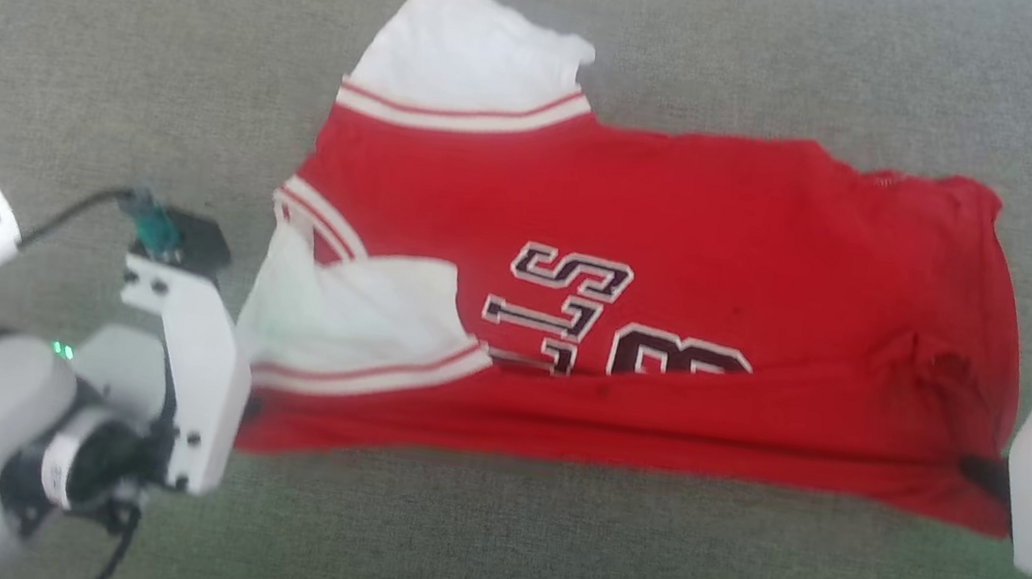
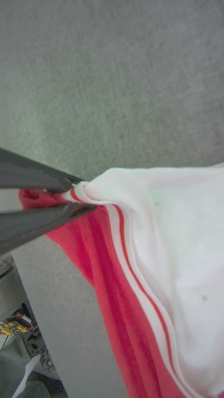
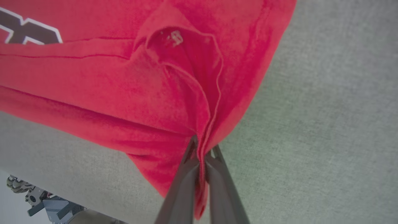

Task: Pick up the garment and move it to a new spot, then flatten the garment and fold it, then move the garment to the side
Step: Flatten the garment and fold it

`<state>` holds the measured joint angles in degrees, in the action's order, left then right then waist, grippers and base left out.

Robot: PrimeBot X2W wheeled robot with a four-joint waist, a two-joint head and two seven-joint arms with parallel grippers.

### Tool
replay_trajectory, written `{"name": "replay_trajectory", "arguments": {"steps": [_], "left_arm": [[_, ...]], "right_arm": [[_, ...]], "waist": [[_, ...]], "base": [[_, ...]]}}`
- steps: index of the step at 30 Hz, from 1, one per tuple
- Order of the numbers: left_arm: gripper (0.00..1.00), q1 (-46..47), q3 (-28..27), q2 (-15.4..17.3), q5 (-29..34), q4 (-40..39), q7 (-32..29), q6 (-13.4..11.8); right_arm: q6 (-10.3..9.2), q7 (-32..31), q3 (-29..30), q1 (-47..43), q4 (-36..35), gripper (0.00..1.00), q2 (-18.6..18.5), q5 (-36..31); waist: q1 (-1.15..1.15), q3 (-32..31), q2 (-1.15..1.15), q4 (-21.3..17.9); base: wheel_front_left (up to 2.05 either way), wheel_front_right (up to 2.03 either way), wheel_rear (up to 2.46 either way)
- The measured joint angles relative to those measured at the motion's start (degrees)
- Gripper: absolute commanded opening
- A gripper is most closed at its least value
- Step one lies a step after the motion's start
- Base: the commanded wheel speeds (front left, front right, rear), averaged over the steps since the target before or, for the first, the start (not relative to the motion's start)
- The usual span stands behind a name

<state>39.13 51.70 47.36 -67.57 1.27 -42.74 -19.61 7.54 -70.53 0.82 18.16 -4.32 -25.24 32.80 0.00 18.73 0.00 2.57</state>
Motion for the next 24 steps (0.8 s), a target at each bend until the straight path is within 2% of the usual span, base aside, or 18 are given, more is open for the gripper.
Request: {"name": "replay_trajectory", "arguments": {"steps": [5,6,7,8,9,10,11,12,13,14,15,20,24], "left_arm": [[0.0,-4.0,1.0,0.7,0.1,-2.7,1.3,-1.7],[0.04,-4.2,1.1,0.5,0.2,-2.4,1.9,-1.6],[0.28,-4.4,1.0,0.0,0.3,-1.7,2.7,-1.5],[0.4,-4.6,0.9,-0.6,0.2,-0.7,3.2,-1.4],[0.47,-4.8,1.1,-1.1,0.2,0.4,3.5,-1.2],[0.95,-4.8,1.2,-1.5,0.2,1.4,3.6,-0.7],[0.95,-4.8,1.1,-2.1,0.0,2.6,3.8,-0.5],[1.0,-4.8,0.9,-2.8,-0.5,3.5,3.9,-0.2],[1.0,-4.6,0.8,-3.2,-0.5,4.2,3.9,0.3],[1.0,-4.5,0.9,-3.6,-0.6,4.7,3.8,0.6],[1.0,-4.5,0.9,-3.6,-0.6,4.7,3.8,0.6],[1.0,-3.7,0.6,-2.8,-0.9,5.4,3.0,1.3],[1.0,-2.4,-0.7,0.5,-0.7,3.7,2.4,0.2]], "right_arm": [[-0.01,-0.5,0.9,-4.3,-2.2,0.0,1.3,-0.4],[-0.01,0.0,0.9,-4.8,-2.2,0.0,1.7,-0.7],[-0.01,0.5,0.8,-5.2,-1.9,0.0,2.0,-0.9],[-0.01,0.8,0.8,-5.2,-1.4,0.0,2.5,-1.1],[-0.01,1.3,0.5,-5.4,-0.8,0.0,3.0,-1.2],[-0.01,1.8,0.0,-5.4,-0.4,0.12,3.4,-1.4],[-0.01,2.4,-0.4,-5.4,0.4,0.12,3.7,-1.6],[-0.01,3.0,-0.6,-5.3,1.2,0.24,4.0,-1.7],[-0.02,3.6,-0.9,-5.1,1.9,0.44,4.2,-1.7],[-0.02,3.9,-1.1,-4.9,2.4,0.9,4.3,-1.7],[-0.02,3.9,-1.1,-4.9,2.4,1.0,4.3,-1.7],[-0.02,5.6,-1.8,-3.7,3.2,1.0,4.2,-1.1],[-0.03,7.7,-1.0,-3.5,2.2,1.0,3.4,-0.2]], "waist": [[0.0,-0.5,0.0,0.1],[0.0,-0.5,0.0,0.1],[0.0,-0.5,0.0,0.1],[0.0,-0.5,0.0,0.0],[0.0,-0.6,0.0,-0.1],[0.0,-0.6,0.0,-0.2],[0.0,-0.6,0.0,-0.3],[0.0,-0.7,0.0,-0.4],[0.0,-0.7,0.0,-0.6],[0.0,-0.8,0.0,-0.7],[0.0,-0.8,0.0,-0.7],[0.0,-1.2,0.0,-1.7],[0.0,-1.6,0.0,-2.6]], "base": [[0.0,0.0,0.0],[0.0,0.0,0.0],[0.0,0.0,0.0],[0.0,0.0,0.0],[0.0,0.0,0.0],[0.0,0.0,0.0],[0.0,0.0,0.0],[0.0,0.0,0.0],[0.0,0.0,0.0],[0.0,0.0,0.0],[0.0,0.0,0.0],[0.0,0.0,0.0],[0.0,0.0,0.0]]}}
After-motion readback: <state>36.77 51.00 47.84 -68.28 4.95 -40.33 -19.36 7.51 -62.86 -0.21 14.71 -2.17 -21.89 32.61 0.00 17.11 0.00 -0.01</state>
